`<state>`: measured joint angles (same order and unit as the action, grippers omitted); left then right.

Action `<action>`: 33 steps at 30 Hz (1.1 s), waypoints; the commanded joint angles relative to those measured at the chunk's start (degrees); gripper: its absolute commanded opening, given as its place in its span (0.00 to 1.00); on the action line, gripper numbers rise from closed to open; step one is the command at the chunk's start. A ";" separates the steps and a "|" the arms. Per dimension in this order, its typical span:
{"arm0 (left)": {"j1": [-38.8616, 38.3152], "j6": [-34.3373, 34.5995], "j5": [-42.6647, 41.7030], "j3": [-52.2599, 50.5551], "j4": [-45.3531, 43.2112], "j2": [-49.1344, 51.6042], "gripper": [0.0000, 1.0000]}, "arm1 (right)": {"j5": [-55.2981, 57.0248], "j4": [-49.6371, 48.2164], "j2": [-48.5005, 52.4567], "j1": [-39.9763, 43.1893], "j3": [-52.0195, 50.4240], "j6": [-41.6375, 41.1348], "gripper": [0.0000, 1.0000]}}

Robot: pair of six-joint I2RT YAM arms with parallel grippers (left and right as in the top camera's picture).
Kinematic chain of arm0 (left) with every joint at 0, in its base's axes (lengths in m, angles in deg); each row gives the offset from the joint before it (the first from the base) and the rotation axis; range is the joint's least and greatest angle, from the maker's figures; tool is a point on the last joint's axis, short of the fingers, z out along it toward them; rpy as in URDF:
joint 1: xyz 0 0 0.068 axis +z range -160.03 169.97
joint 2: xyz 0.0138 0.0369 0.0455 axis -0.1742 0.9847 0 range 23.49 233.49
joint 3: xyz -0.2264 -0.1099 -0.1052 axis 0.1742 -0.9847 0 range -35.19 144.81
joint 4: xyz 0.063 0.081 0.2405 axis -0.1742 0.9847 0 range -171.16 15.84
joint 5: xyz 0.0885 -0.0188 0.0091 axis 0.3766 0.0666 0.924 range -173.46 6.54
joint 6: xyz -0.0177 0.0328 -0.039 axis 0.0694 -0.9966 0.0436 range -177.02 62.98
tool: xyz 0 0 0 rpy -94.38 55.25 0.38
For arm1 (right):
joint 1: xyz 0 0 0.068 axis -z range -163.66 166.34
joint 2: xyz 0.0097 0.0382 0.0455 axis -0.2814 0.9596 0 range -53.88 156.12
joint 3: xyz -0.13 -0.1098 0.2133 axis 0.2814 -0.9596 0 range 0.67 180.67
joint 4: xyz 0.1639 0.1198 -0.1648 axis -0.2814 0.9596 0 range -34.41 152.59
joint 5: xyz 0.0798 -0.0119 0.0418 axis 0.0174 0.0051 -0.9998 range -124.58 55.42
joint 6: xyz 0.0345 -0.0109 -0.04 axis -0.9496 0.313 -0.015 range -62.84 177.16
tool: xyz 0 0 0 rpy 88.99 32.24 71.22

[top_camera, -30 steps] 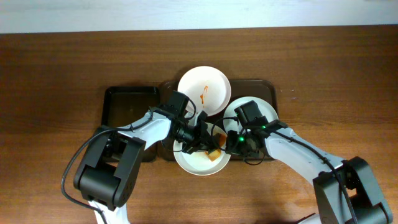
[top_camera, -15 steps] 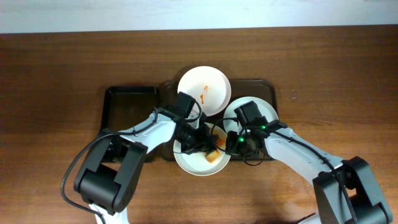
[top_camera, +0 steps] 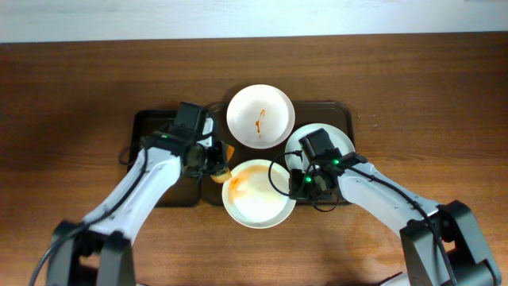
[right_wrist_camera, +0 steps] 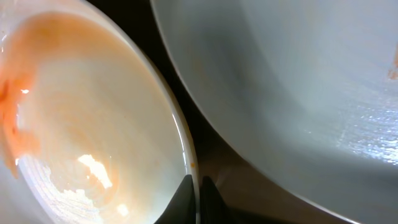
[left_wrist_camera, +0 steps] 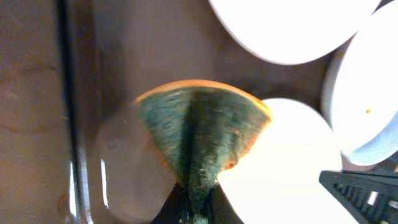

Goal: Clean dirty plates on tray and stack at the side
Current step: 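Scrub the lower-left white plate with the sponge in left gripper, then carry the cleaned plate with right gripper to the table's right side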

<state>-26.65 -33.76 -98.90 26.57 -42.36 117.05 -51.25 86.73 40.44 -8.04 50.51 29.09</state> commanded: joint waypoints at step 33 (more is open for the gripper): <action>16.33 -13.53 7.80 0.00 -1.01 -1.36 0.00 | 80.48 9.97 -4.70 -29.70 23.56 18.67 0.04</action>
<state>-10.63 -46.39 -91.32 26.52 -43.21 115.34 26.96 97.06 36.38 -37.48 72.96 48.15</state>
